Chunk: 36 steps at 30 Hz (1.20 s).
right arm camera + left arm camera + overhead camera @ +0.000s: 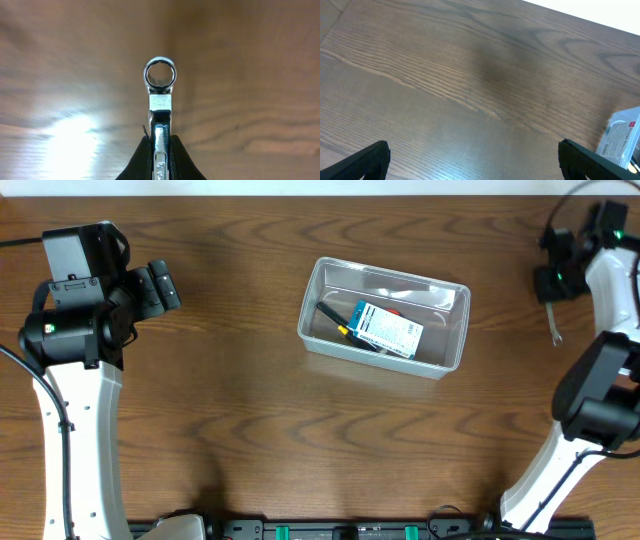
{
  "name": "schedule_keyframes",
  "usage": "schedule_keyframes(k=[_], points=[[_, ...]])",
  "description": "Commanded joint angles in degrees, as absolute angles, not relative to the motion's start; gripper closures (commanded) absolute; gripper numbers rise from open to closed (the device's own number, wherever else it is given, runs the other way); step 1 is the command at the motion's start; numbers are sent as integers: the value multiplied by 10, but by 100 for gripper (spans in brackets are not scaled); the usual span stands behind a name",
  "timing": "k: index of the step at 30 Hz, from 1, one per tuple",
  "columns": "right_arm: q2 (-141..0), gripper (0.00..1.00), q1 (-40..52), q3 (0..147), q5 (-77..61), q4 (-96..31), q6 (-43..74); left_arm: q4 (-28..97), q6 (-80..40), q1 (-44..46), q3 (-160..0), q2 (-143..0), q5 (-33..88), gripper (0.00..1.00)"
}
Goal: Pack container
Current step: 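Carry the wrench over the container with the right gripper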
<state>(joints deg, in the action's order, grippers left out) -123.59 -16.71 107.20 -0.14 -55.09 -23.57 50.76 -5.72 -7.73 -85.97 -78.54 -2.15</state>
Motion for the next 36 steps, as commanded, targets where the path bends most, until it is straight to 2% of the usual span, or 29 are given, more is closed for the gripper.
schedule_keyframes(k=[1,15,26,36], points=[[-1234,99,-133,1135,-3,-569,-218,508,-50,-78,-868,-786,-31,2],[-1234,99,51,1286,-3,-661,-219,508,-50,-78,-868,-786,-31,2],[-1235,99,191,1282,-3,-675,-222,508,-50,-78,-868,-786,-31,2],[-1241,99,234,1208,-11,-665,-243,508,-49,-78,-868,-786,-31,2]])
